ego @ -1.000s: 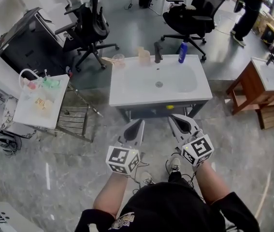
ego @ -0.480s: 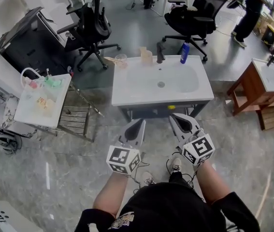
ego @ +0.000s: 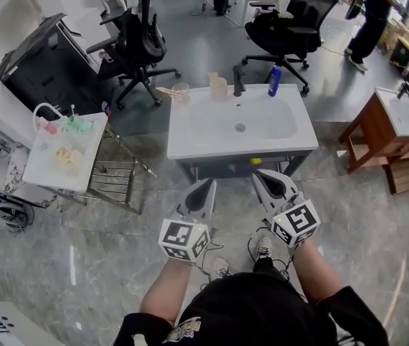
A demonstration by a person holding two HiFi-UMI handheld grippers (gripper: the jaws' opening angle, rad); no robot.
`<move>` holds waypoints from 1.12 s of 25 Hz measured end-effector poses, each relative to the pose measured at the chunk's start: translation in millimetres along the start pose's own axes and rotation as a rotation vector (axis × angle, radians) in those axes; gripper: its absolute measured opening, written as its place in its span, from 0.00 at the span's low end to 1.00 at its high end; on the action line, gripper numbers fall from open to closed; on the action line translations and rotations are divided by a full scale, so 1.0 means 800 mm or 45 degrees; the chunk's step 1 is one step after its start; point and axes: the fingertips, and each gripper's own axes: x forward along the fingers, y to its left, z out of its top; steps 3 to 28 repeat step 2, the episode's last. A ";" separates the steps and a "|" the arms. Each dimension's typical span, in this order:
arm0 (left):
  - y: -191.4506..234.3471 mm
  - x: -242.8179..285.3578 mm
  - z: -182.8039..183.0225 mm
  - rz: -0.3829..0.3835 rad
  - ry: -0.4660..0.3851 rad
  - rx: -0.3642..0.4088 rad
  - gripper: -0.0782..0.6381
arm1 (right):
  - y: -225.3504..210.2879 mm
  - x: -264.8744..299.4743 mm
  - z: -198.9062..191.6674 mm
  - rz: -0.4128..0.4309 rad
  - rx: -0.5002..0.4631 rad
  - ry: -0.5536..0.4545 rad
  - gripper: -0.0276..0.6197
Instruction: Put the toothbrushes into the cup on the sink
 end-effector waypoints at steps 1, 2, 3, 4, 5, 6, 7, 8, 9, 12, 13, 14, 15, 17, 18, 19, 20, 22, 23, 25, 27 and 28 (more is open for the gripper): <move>-0.002 -0.001 0.000 0.000 0.000 0.001 0.12 | 0.001 -0.001 0.002 0.002 -0.003 -0.001 0.05; -0.003 -0.002 0.001 0.000 -0.001 0.001 0.12 | 0.002 -0.003 0.004 0.005 -0.006 -0.002 0.05; -0.003 -0.002 0.001 0.000 -0.001 0.001 0.12 | 0.002 -0.003 0.004 0.005 -0.006 -0.002 0.05; -0.003 -0.002 0.001 0.000 -0.001 0.001 0.12 | 0.002 -0.003 0.004 0.005 -0.006 -0.002 0.05; -0.003 -0.002 0.001 0.000 -0.001 0.001 0.12 | 0.002 -0.003 0.004 0.005 -0.006 -0.002 0.05; -0.003 -0.002 0.001 0.000 -0.001 0.001 0.12 | 0.002 -0.003 0.004 0.005 -0.006 -0.002 0.05; -0.003 -0.002 0.001 0.000 -0.001 0.001 0.12 | 0.002 -0.003 0.004 0.005 -0.006 -0.002 0.05; -0.003 -0.002 0.001 0.000 -0.001 0.001 0.12 | 0.002 -0.003 0.004 0.005 -0.006 -0.002 0.05; -0.003 -0.002 0.001 0.000 -0.001 0.001 0.12 | 0.002 -0.003 0.004 0.005 -0.006 -0.002 0.05; -0.003 -0.002 0.001 0.000 -0.001 0.001 0.12 | 0.002 -0.003 0.004 0.005 -0.006 -0.002 0.05; -0.003 -0.002 0.001 0.000 -0.001 0.001 0.12 | 0.002 -0.003 0.004 0.005 -0.006 -0.002 0.05; -0.003 -0.002 0.001 0.000 -0.001 0.001 0.12 | 0.002 -0.003 0.004 0.005 -0.006 -0.002 0.05; -0.003 -0.002 0.001 0.000 -0.001 0.001 0.12 | 0.002 -0.003 0.004 0.005 -0.006 -0.002 0.05; -0.003 -0.002 0.001 0.000 -0.001 0.001 0.12 | 0.002 -0.003 0.004 0.005 -0.006 -0.002 0.05; -0.003 -0.002 0.001 0.000 -0.001 0.001 0.12 | 0.002 -0.003 0.004 0.005 -0.006 -0.002 0.05; -0.003 -0.002 0.001 0.000 -0.001 0.001 0.12 | 0.002 -0.003 0.004 0.005 -0.006 -0.002 0.05; -0.003 -0.002 0.001 0.000 -0.001 0.001 0.12 | 0.002 -0.003 0.004 0.005 -0.006 -0.002 0.05; -0.003 -0.002 0.001 0.000 -0.001 0.001 0.12 | 0.002 -0.003 0.004 0.005 -0.006 -0.002 0.05; -0.003 -0.002 0.001 0.000 -0.001 0.001 0.12 | 0.002 -0.003 0.004 0.005 -0.006 -0.002 0.05; -0.003 -0.002 0.001 0.000 -0.001 0.001 0.12 | 0.002 -0.003 0.004 0.005 -0.006 -0.002 0.05; -0.003 -0.002 0.001 0.000 -0.001 0.001 0.12 | 0.002 -0.003 0.004 0.005 -0.006 -0.002 0.05; -0.003 -0.002 0.001 0.000 -0.001 0.001 0.12 | 0.002 -0.003 0.004 0.005 -0.006 -0.002 0.05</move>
